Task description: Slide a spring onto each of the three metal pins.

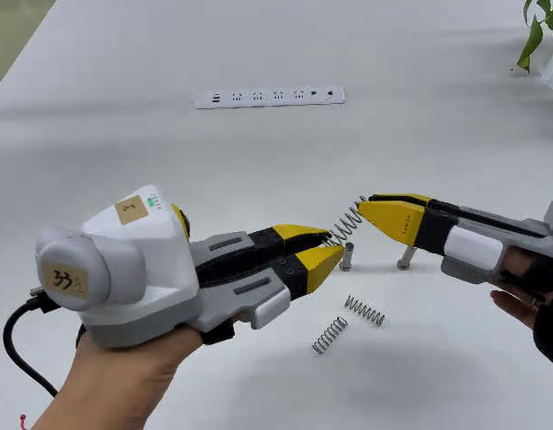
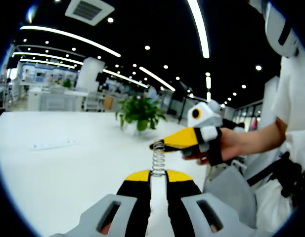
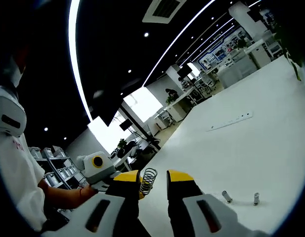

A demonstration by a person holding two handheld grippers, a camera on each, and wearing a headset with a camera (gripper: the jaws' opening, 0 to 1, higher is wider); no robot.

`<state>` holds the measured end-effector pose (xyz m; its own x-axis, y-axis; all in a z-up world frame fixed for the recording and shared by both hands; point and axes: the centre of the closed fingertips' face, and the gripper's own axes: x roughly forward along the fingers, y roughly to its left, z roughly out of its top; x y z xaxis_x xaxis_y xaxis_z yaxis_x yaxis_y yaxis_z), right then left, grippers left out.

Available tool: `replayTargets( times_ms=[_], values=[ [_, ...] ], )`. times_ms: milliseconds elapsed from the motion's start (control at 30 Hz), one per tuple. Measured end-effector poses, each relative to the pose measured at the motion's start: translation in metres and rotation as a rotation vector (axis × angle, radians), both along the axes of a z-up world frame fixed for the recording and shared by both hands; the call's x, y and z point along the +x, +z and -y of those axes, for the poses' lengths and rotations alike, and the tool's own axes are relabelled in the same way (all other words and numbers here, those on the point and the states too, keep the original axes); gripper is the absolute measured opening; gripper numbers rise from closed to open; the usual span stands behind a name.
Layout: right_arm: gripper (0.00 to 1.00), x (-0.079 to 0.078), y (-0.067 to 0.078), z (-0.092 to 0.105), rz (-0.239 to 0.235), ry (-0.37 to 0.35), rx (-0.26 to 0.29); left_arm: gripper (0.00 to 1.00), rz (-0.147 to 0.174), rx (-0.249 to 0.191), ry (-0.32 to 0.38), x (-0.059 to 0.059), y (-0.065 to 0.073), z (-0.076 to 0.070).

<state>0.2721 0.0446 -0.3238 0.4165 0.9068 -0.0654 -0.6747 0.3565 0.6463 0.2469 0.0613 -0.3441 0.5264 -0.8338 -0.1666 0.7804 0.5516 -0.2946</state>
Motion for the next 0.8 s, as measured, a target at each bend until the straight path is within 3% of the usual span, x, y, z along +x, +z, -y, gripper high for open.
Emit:
replayTargets(
  times_ms=[367,800],
  values=[
    [0.12,-0.004,0.008,-0.003,0.01,0.015,0.012,0.1,0.006,-0.007,-0.017,0.0,0.003,0.007],
    [0.11,-0.011,0.01,-0.008,0.096,0.085,-0.098,0.11,-0.001,0.017,-0.053,-0.005,-0.002,0.014]
  ],
)
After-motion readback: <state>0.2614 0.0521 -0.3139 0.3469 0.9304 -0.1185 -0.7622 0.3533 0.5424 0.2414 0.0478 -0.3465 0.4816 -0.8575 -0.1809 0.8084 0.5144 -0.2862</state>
